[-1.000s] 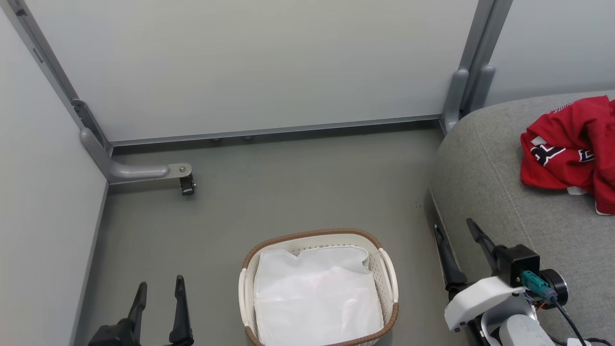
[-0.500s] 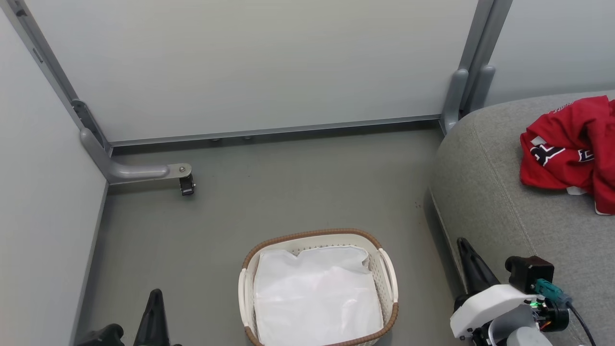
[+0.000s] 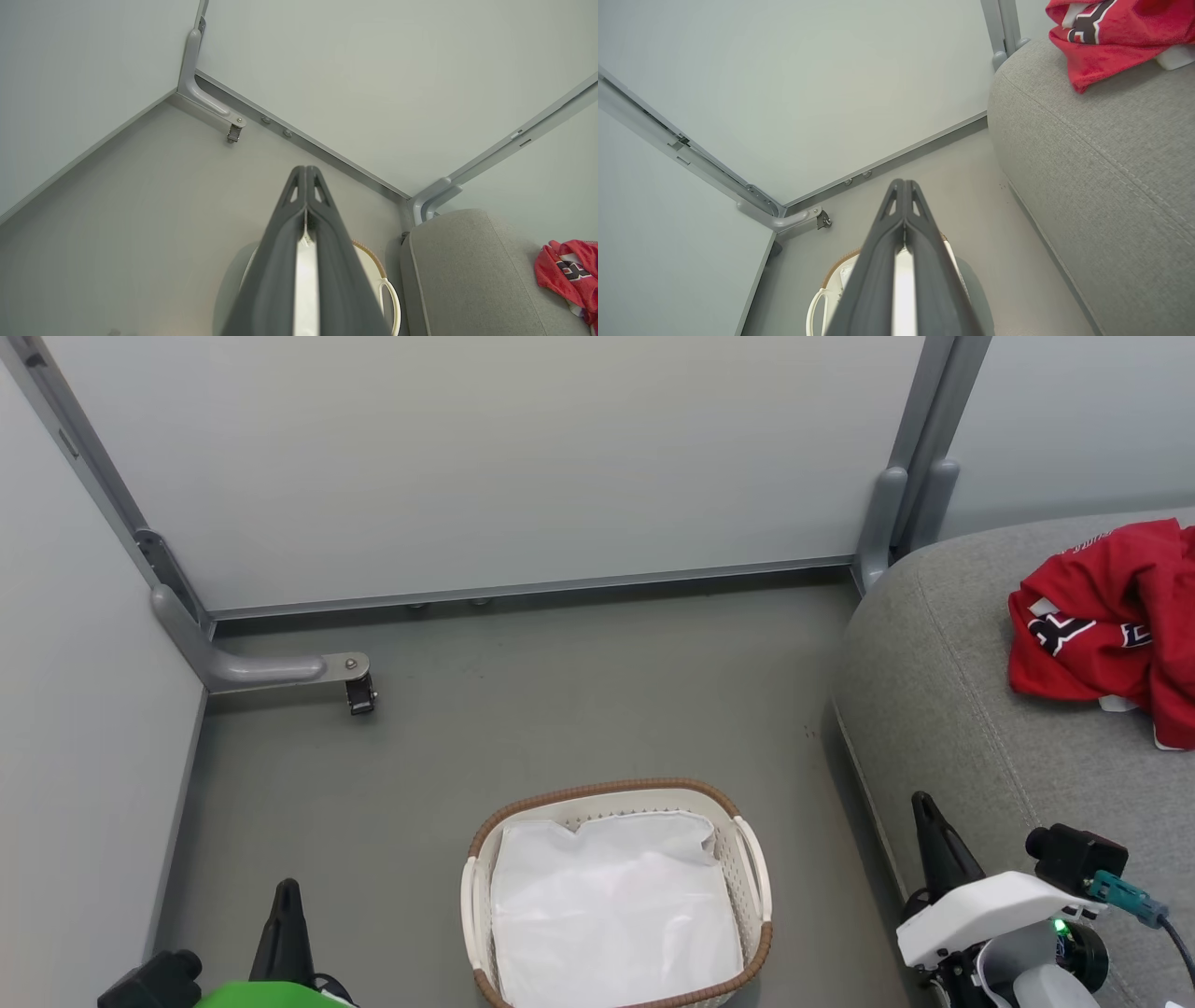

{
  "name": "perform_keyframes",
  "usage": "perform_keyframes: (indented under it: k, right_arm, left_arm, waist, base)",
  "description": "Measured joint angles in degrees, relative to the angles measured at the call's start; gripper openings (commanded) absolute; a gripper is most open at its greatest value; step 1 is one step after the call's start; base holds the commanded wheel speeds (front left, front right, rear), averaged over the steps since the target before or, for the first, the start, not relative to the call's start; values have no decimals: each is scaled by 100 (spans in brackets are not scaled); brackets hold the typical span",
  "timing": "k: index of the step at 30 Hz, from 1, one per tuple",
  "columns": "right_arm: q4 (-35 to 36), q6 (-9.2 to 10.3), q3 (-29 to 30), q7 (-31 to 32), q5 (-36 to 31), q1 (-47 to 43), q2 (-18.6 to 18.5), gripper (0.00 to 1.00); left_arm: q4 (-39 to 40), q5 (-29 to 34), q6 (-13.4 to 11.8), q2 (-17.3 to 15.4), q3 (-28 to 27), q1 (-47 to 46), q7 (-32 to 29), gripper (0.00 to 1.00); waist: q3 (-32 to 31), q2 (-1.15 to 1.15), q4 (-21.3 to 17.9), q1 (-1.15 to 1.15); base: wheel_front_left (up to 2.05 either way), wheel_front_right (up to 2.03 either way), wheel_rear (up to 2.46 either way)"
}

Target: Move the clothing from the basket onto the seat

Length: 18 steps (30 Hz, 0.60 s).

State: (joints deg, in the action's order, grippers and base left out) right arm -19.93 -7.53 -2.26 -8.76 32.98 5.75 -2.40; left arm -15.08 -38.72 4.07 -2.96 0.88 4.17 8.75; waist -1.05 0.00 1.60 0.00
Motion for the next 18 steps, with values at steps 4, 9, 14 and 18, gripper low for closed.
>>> perform_keyframes:
  k: [4, 9, 14, 18]
  right_arm:
    - [34, 0, 53, 91, 359, 0, 0, 0]
    - [79, 0, 118, 199, 789, 0, -1, 0]
    - [114, 0, 176, 307, 1179, 1, -2, 0]
    - [145, 0, 220, 379, 1485, 1, -4, 0]
  left_arm:
    - [7, -320, 22, 0, -48, -47, -85, 0]
    - [13, -717, 44, 1, -93, -124, -199, 0]
    - [16, -1068, 70, 2, -138, -181, -305, 0]
    - [21, -1328, 82, 3, -182, -243, -372, 0]
  waist:
    - [5, 0, -6, 0]
    - [11, 0, -14, 0]
    - [17, 0, -22, 0]
    - [22, 0, -28, 0]
  base:
    - [0, 0, 0]
    - [0, 0, 0]
    - [0, 0, 0]
    - [0, 0, 0]
